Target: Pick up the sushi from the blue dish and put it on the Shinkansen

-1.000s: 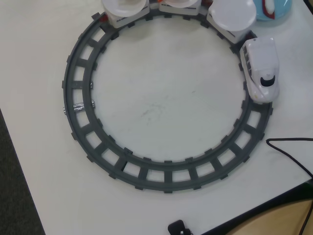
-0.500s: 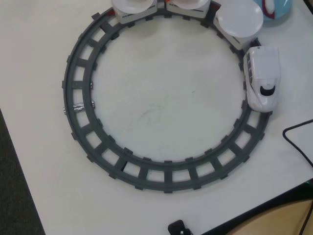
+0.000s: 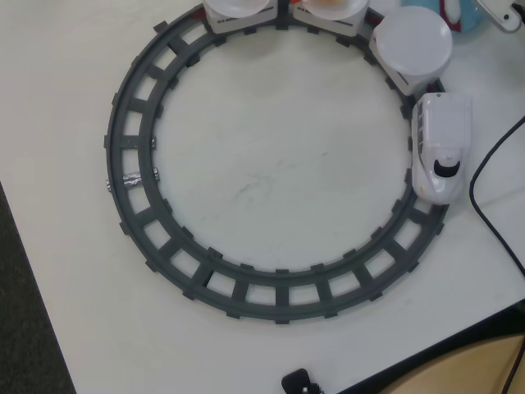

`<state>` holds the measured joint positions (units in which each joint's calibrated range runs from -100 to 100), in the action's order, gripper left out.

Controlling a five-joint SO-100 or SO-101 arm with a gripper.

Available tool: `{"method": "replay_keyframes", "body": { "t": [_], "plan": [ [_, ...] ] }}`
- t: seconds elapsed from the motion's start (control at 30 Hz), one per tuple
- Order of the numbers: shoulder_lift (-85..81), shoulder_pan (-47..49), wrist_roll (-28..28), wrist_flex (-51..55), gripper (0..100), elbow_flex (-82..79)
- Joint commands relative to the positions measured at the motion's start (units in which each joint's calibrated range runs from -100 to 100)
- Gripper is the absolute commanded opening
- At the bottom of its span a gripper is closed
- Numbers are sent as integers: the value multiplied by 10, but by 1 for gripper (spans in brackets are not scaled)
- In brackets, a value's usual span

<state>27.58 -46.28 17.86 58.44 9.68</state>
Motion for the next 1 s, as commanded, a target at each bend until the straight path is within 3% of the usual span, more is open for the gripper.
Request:
{"method": "replay_keyframes", "body": {
  "t": [0.0,0.47,0.6,0.77,0.97],
  "plan": [
    [14,7,27,-5,38,69],
    [32,62,48,-4,37,58],
    [32,60,71,-5,26,36],
    [32,59,71,-5,3,28],
    [29,46,69,-6,2,23]
  ]
}}
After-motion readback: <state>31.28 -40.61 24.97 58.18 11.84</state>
